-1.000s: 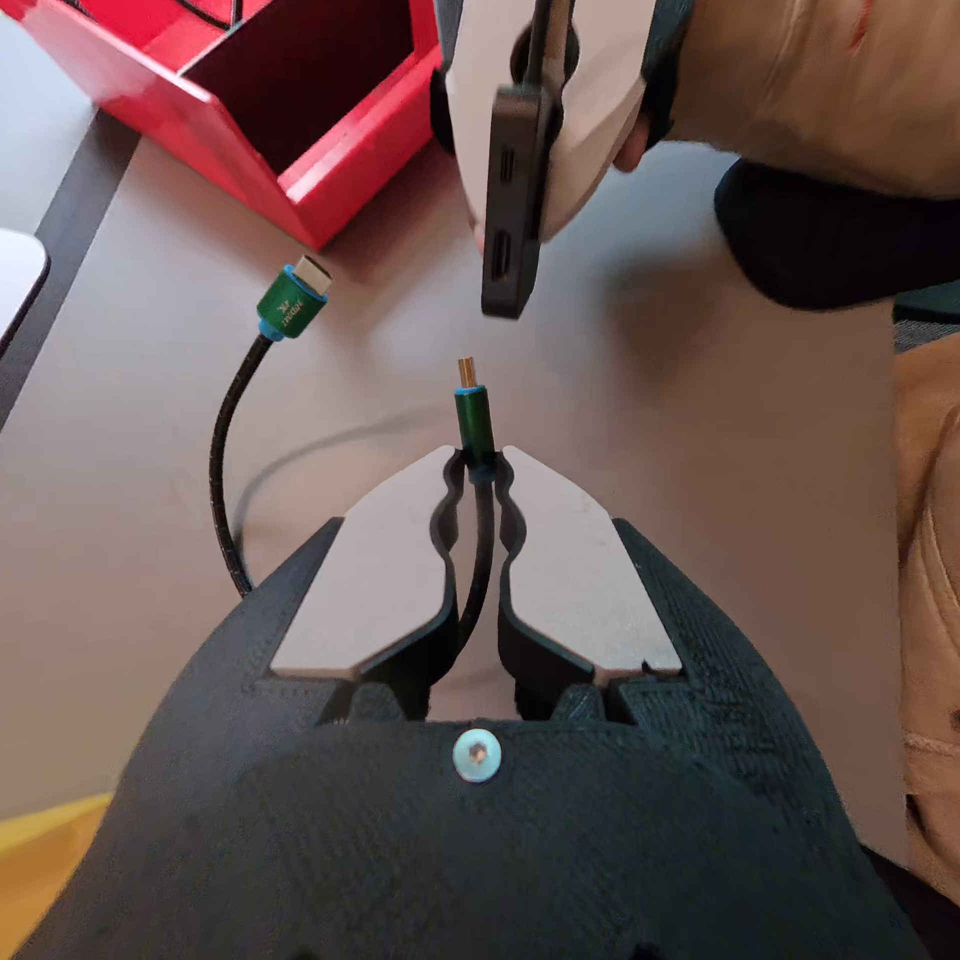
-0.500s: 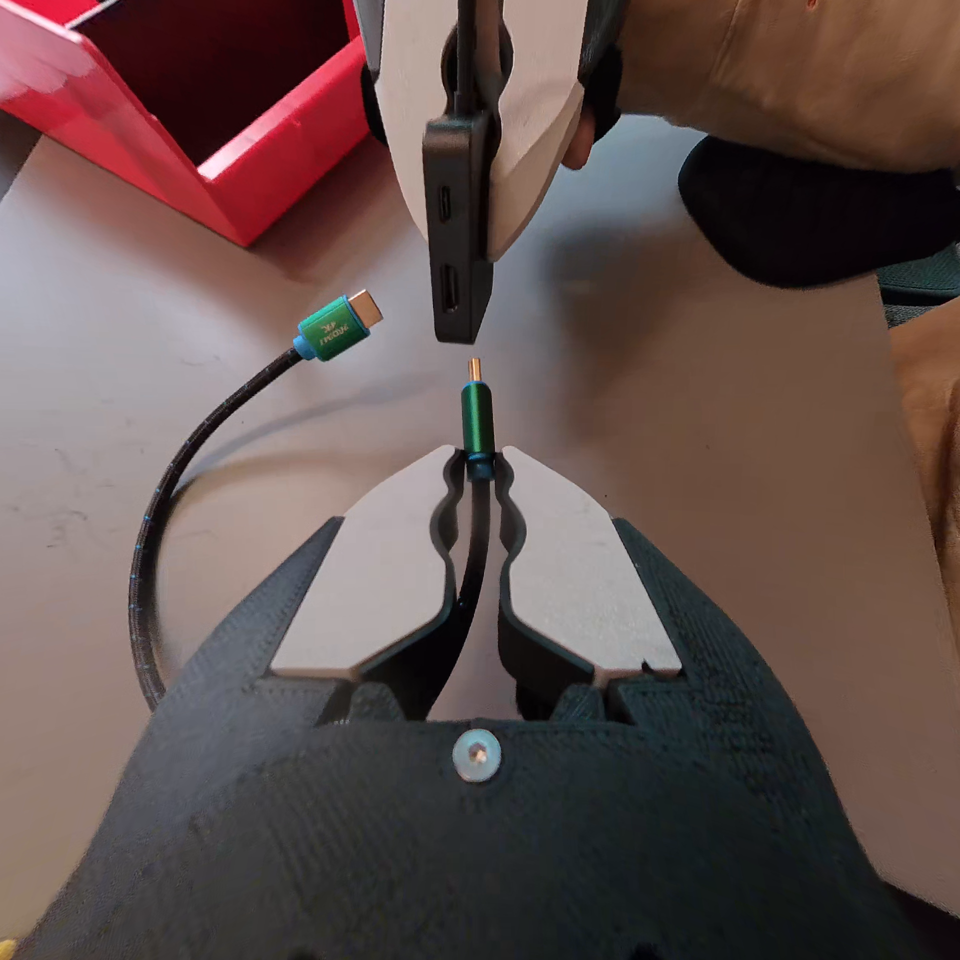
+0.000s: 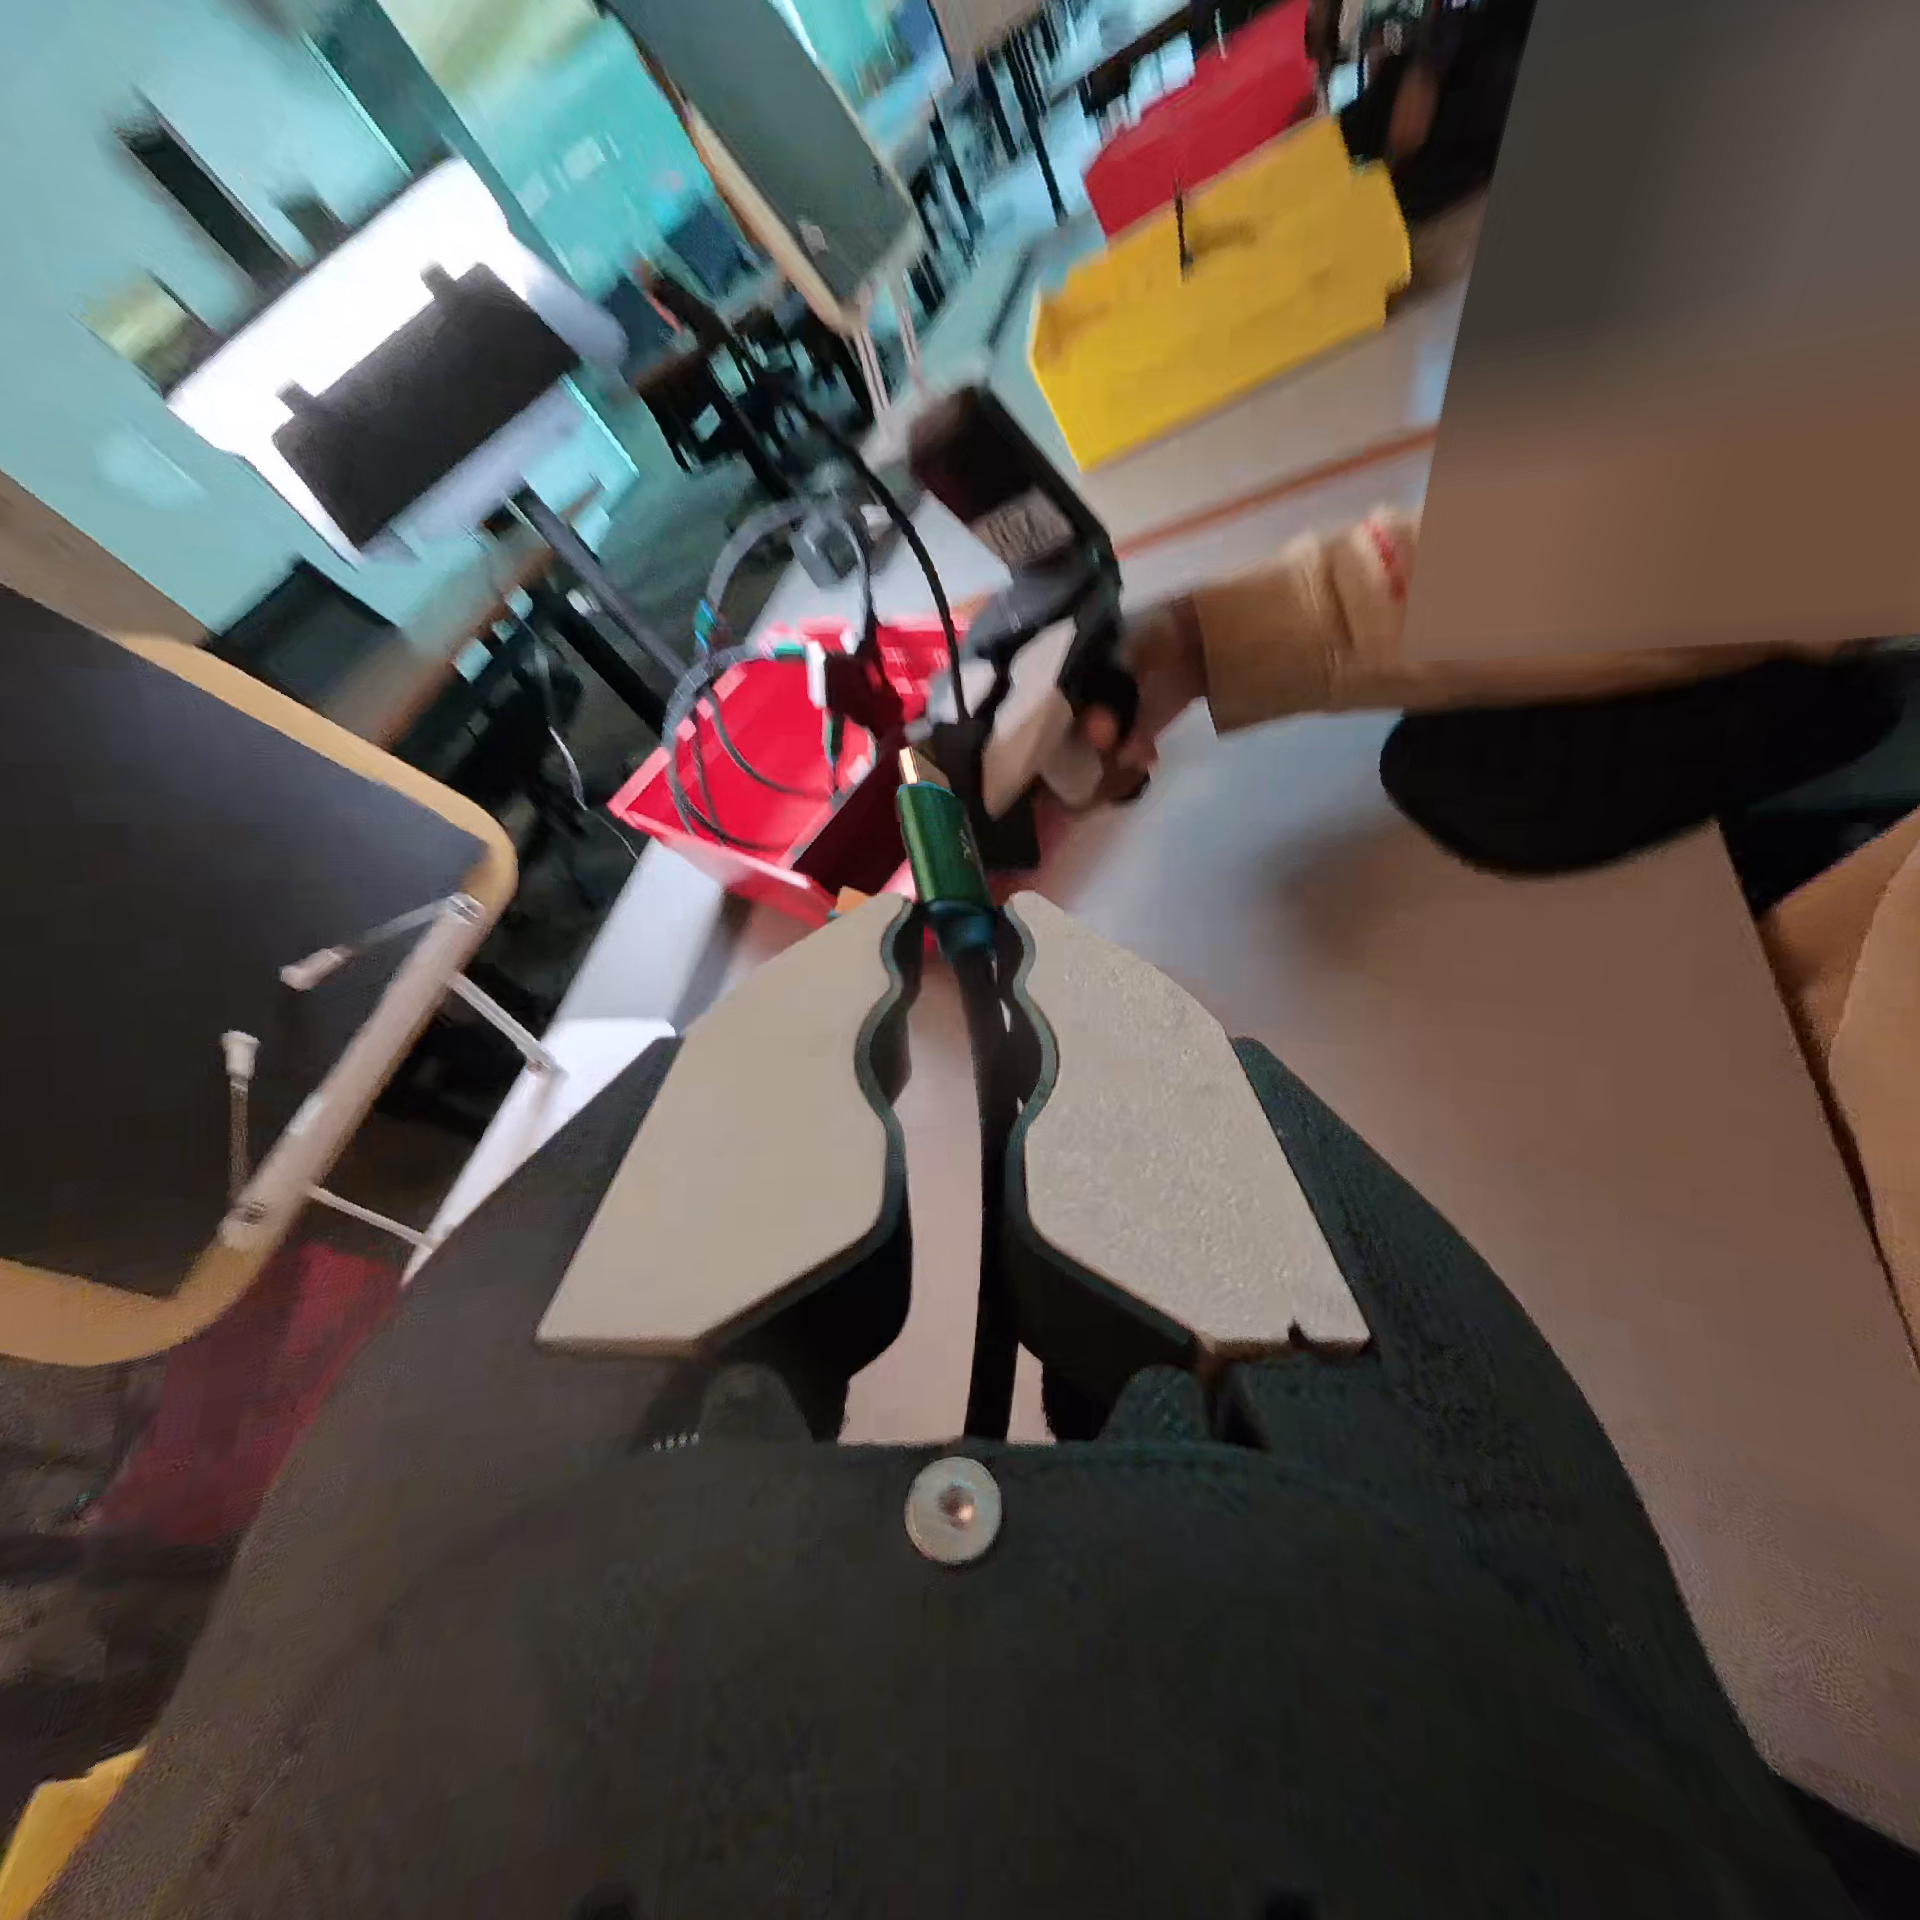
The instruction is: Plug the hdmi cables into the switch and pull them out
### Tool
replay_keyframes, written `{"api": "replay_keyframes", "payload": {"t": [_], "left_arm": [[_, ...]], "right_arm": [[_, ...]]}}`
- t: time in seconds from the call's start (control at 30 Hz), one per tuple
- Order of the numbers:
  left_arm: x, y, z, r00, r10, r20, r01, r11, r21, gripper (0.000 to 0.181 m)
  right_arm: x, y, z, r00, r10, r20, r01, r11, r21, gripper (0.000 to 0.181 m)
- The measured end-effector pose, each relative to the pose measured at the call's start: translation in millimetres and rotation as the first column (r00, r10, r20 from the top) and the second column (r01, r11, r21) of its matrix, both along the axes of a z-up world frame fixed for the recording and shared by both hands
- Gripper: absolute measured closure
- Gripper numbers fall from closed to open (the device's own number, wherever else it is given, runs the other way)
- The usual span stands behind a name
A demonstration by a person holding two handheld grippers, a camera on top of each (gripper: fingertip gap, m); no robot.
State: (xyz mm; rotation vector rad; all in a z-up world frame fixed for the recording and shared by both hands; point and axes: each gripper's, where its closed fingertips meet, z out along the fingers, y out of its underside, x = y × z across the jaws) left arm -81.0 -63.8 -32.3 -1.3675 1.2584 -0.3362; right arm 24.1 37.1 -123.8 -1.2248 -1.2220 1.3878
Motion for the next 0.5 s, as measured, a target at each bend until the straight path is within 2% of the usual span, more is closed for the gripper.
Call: {"api": "replay_keyframes", "payload": {"t": [0.1, 0.17, 0.23, 0.33, 0.4, 0.5], "left_arm": [[-19.8, -5.0, 34.3, 0.989, -0.032, 0.147, 0.034, 0.999, -0.012, 0.168], [-28.3, -3.1, 36.5, 0.962, -0.081, 0.260, 0.118, 0.984, -0.130, 0.168], [-27.7, -9.1, 34.2, 0.911, -0.147, 0.385, 0.257, 0.933, -0.252, 0.168], [-17.9, -22.5, 18.6, 0.845, -0.202, 0.495, 0.432, 0.803, -0.411, 0.168], [-7.4, -33.9, 2.1, 0.804, -0.215, 0.555, 0.536, 0.665, -0.520, 0.168], [3.9, -30.1, -41.2, 0.817, -0.126, 0.563, 0.543, 0.497, -0.676, 0.168]], "right_arm": [[2.9, 3.3, 2.7, 1.000, -0.013, -0.018, 0.013, 1.000, -0.014, 0.168], [2.6, 3.8, 3.9, 1.000, -0.019, -0.021, 0.019, 1.000, -0.014, 0.168], [2.4, 3.2, 4.0, 1.000, -0.022, -0.015, 0.022, 1.000, -0.006, 0.168], [2.8, 3.9, 3.7, 1.000, -0.030, -0.008, 0.029, 1.000, -0.001, 0.168], [2.7, 5.3, 2.4, 0.999, -0.034, -0.004, 0.033, 0.999, -0.009, 0.168], [1.9, 6.9, -0.4, 0.999, -0.037, 0.006, 0.037, 0.999, -0.018, 0.168]]}}
